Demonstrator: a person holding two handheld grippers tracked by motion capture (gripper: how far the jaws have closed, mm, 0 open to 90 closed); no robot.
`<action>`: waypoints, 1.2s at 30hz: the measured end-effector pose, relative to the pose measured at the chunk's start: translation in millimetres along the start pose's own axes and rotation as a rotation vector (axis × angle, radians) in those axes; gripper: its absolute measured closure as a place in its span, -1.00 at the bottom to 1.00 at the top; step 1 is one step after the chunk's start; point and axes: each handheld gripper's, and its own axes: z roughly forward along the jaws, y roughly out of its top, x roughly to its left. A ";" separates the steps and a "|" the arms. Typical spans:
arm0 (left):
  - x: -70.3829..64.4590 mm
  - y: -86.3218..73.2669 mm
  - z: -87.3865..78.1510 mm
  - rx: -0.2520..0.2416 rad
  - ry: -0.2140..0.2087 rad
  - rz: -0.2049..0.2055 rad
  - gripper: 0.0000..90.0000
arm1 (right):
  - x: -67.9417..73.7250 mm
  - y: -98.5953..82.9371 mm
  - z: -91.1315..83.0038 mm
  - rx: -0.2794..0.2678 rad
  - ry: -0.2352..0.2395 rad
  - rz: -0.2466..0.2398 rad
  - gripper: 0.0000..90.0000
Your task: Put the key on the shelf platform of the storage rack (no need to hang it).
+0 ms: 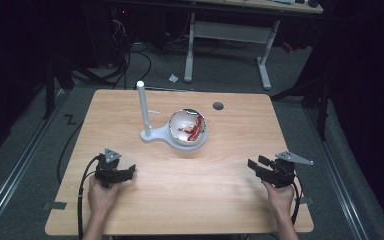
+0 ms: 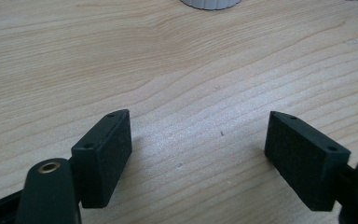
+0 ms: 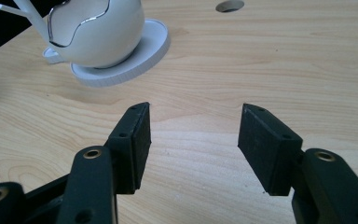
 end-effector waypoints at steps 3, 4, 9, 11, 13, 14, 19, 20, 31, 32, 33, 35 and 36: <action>0.0 0.0 0.0 0.000 -0.001 0.000 -0.48 | 0.8 -2.7 3.8 0.012 -0.007 -0.012 -0.02; 0.0 0.0 0.0 0.000 0.000 0.000 -0.48 | 1.1 -3.9 5.4 0.018 -0.010 -0.017 -0.02; 0.0 0.0 -0.1 0.001 -0.001 0.000 -0.48 | 0.1 -11.1 14.8 0.044 -0.029 -0.029 -0.02; 0.0 0.0 0.1 -0.001 0.000 0.000 -0.48 | 0.1 -12.1 16.3 0.049 -0.036 -0.034 -0.01; 0.0 -0.1 0.1 -0.001 0.000 0.000 -0.48 | 0.9 -14.5 18.4 0.059 -0.052 -0.038 -0.01; 0.0 0.0 0.0 0.000 0.000 0.000 -0.48 | 0.9 -15.5 19.4 0.062 -0.054 -0.038 -0.02; 0.0 0.0 0.0 0.000 -0.001 0.001 -0.48 | 0.4 -21.0 27.5 0.092 -0.090 -0.066 -0.02; 0.0 0.0 0.0 0.000 0.000 0.000 -0.48 | 0.2 -22.2 29.2 0.098 -0.099 -0.068 -0.03; -0.1 -0.1 0.1 -0.001 0.001 0.000 -0.48 | 2.6 -31.6 46.9 0.172 -0.175 -0.135 -0.09; -0.1 -0.1 0.1 -0.001 0.001 0.000 -0.48 | 3.4 -31.6 47.6 0.176 -0.183 -0.151 -0.10; 0.0 -0.1 0.1 -0.001 0.001 0.000 -0.48 | 5.2 -31.4 48.8 0.181 -0.194 -0.172 -0.11; -0.1 -0.1 0.1 -0.001 0.001 0.001 -0.48 | 5.1 -31.4 48.9 0.182 -0.194 -0.169 -0.12; -0.1 -0.1 0.0 -0.001 0.000 0.001 -0.48 | 5.1 -31.4 48.9 0.182 -0.194 -0.169 -0.12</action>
